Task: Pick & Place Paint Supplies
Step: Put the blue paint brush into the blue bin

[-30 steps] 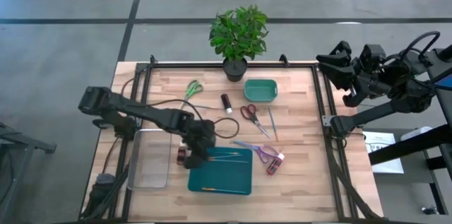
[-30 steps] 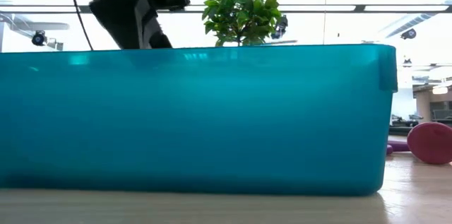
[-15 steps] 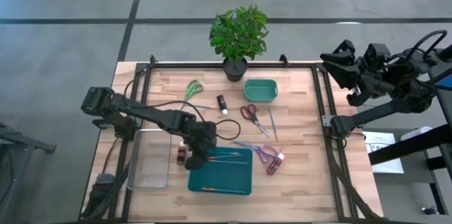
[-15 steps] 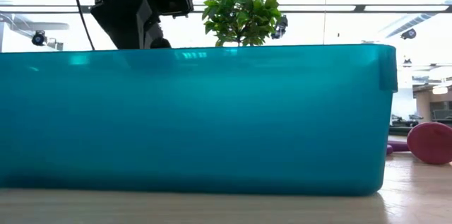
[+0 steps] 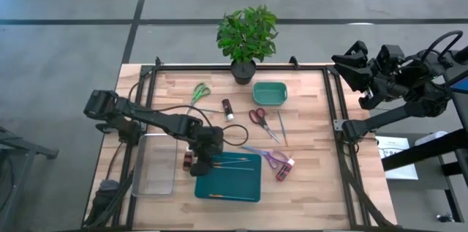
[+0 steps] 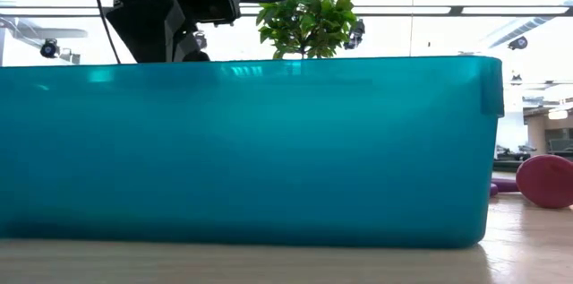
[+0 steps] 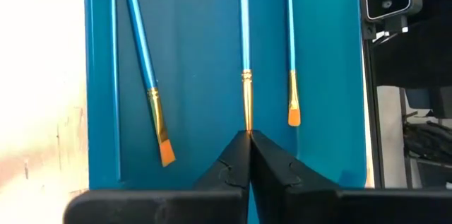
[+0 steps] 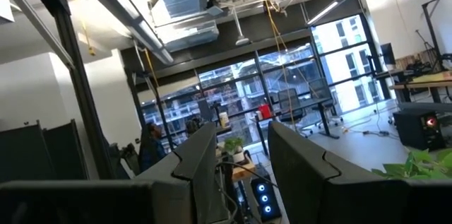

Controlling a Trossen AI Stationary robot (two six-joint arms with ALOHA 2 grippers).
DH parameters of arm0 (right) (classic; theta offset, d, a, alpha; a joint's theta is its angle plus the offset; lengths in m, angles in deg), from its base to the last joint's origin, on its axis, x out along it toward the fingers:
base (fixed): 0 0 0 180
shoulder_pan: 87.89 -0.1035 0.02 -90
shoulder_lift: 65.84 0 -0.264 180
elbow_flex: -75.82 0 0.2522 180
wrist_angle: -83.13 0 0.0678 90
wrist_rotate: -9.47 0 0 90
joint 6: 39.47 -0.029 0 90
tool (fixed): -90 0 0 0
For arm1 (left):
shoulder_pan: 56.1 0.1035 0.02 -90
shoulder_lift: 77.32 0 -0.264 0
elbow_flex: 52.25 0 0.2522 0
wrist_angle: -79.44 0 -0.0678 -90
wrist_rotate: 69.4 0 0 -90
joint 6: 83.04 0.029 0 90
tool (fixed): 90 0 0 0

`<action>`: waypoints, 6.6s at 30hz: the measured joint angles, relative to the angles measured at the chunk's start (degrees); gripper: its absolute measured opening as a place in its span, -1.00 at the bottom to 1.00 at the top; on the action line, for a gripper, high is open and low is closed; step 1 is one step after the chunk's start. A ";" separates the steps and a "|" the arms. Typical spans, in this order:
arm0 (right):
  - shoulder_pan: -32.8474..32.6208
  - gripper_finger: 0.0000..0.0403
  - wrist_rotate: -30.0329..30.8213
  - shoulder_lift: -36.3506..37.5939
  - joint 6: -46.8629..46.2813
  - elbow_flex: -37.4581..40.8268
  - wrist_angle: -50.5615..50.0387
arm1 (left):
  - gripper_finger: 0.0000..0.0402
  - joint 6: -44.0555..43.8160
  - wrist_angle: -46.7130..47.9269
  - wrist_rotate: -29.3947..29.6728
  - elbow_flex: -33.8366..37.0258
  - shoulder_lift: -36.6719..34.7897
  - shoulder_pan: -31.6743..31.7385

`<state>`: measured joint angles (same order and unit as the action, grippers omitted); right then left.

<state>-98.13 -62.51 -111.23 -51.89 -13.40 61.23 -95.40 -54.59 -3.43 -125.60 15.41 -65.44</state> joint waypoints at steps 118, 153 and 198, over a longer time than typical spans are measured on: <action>-3.89 -0.96 -9.40 -39.73 -75.07 34.88 -27.68 | -0.52 -4.20 -2.38 17.15 -1.99 -30.27 8.09; -4.06 -0.96 -2.31 -16.55 -41.09 34.69 6.82 | -0.52 -11.74 -14.64 16.52 -1.99 -25.51 8.31; -2.45 -0.96 -13.53 -20.37 -27.41 34.64 23.50 | -0.52 -24.49 -45.64 10.94 -1.99 -9.27 11.24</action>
<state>-100.58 -76.03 -131.60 -79.30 21.24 84.72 -119.89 -100.24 7.51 -127.59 6.15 -54.21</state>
